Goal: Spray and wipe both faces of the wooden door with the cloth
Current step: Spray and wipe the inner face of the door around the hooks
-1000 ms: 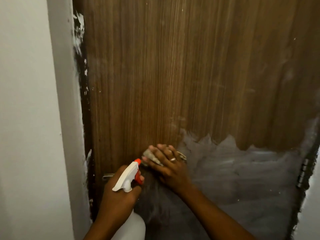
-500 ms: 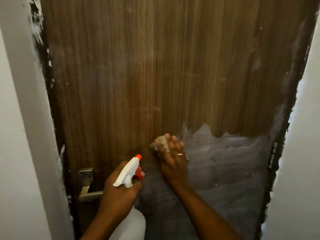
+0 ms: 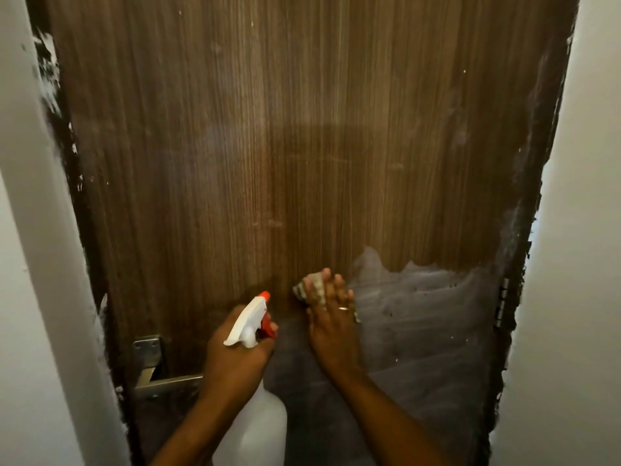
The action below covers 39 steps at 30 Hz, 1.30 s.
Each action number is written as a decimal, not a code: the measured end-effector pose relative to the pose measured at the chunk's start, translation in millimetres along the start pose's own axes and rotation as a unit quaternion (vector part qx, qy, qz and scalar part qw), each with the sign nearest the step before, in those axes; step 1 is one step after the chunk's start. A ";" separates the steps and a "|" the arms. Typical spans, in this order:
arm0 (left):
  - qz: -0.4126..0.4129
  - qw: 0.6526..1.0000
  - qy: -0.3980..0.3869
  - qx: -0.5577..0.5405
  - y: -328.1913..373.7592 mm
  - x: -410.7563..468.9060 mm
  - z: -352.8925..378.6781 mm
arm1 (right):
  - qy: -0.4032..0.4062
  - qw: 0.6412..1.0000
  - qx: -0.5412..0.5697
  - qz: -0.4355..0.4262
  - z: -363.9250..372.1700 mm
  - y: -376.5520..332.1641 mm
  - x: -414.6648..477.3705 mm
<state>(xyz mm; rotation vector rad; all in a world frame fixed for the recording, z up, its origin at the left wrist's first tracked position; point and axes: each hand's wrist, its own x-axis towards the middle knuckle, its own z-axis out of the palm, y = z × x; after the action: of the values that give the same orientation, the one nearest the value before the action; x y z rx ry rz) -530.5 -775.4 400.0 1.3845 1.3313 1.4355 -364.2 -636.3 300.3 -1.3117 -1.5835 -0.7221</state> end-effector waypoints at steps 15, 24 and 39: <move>0.064 0.996 -0.012 0.064 16.0 37.8 42.0 | -0.061 0.997 0.007 -0.039 -7.5 49.0 -23.4; 0.066 0.996 -0.016 0.059 18.8 43.9 80.0 | 0.086 0.984 0.018 0.158 -21.9 62.8 69.9; 0.054 0.997 -0.017 0.057 27.8 -4.0 194.7 | 0.049 0.988 0.021 0.142 -58.0 163.4 66.9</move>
<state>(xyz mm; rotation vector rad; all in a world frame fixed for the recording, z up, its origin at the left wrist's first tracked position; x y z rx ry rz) -335.7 -748.7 403.8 1.5696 1.3533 1.4167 -191.1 -616.9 365.4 -1.4134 -1.2933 -0.5637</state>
